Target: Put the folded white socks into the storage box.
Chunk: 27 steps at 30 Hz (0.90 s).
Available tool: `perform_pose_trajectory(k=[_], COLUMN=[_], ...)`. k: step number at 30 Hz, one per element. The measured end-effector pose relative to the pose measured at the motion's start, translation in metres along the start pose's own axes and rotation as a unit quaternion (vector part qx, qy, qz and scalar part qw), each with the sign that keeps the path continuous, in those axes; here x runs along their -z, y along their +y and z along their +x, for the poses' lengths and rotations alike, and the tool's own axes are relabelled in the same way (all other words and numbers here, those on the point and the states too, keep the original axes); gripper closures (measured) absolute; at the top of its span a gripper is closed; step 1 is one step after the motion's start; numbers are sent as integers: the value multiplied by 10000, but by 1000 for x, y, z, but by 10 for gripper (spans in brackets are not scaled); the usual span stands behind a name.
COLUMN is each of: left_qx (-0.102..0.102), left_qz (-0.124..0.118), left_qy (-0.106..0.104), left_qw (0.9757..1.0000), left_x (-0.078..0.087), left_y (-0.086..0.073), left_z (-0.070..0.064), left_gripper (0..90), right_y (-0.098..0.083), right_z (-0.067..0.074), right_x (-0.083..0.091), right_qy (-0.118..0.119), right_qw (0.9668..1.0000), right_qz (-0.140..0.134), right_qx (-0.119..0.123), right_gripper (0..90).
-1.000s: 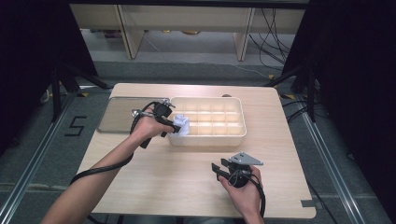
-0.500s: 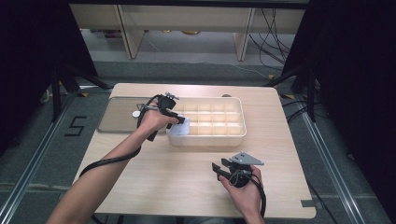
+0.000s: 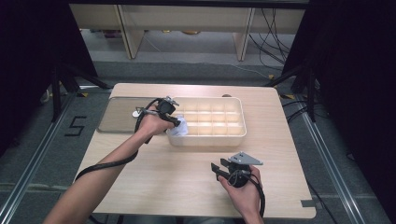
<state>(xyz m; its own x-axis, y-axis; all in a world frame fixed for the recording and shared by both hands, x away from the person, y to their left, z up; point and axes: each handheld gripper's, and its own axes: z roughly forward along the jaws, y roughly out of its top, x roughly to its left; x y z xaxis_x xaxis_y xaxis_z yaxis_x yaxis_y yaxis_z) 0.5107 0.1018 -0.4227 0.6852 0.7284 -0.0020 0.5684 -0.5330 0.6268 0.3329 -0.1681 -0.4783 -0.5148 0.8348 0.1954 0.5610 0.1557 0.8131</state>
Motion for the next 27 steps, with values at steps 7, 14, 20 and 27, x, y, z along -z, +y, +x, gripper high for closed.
perform_pose_trajectory(k=[7, 14, 20, 27], left_qx=[59, 68, 41, -28], left_qz=[167, 361, 453, 646], left_qy=[-32, -70, -37, -2], left_qw=[9998, 9993, 9990, 9979], left_x=[-4, -8, -10, -15], left_y=[-7, -8, -7, -7], left_z=[3, 3, 2, -1], left_gripper=[806, 809, 812, 815], right_y=[0, 1, 0, 0], right_z=[0, -1, -1, 0], right_x=[1, 3, 1, 3], right_qy=[-8, -56, 39, -93], right_qw=[10000, 10000, 10000, 9999], right_qz=[-5, -54, -8, -11], right_qx=[-3, 8, -45, -49], right_gripper=[551, 552, 552, 552])
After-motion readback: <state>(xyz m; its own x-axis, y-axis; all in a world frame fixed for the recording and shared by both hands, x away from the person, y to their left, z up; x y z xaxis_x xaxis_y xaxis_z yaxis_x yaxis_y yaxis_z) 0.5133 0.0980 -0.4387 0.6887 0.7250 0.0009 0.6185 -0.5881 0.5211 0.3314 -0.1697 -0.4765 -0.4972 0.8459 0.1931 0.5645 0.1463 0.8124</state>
